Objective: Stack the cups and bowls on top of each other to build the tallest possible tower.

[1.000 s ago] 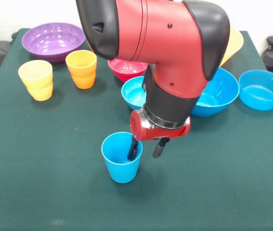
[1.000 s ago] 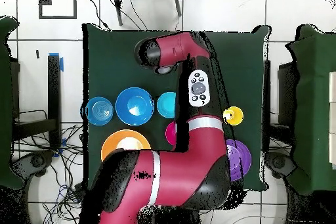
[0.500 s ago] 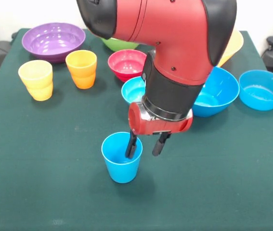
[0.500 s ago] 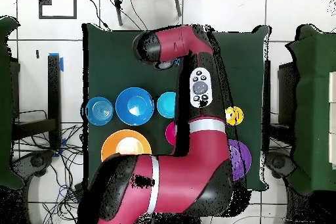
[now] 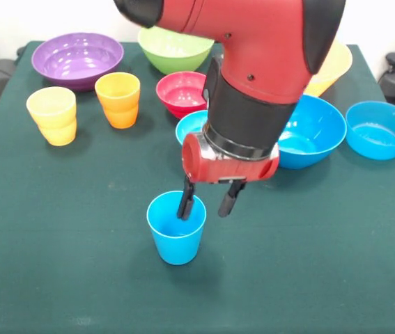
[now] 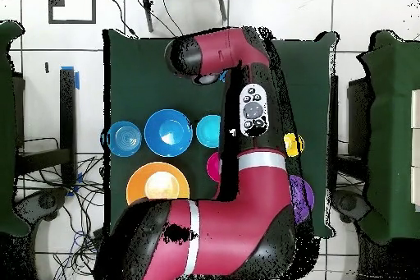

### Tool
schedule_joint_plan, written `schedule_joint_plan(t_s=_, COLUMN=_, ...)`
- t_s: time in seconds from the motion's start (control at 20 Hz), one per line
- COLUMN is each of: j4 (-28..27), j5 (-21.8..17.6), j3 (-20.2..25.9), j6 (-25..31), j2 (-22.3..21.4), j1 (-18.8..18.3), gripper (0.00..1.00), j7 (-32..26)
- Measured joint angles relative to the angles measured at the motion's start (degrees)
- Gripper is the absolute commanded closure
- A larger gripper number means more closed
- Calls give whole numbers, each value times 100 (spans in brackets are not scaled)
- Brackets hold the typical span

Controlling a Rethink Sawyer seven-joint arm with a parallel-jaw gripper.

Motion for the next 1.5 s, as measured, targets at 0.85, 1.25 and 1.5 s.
schedule_joint_plan(t_s=0.85, j4=1783, j5=178, j3=86, j6=15, j2=-1028, j1=-984, gripper=0, j7=-36)
schedule_joint_plan(t_s=1.25, j4=2104, j5=183, j3=457, j6=14, j2=-860, j1=-1729, gripper=0, j7=-267)
schedule_joint_plan(t_s=1.5, j4=2218, j5=188, j3=655, j6=14, j2=-656, j1=-1922, gripper=0, j7=-298)
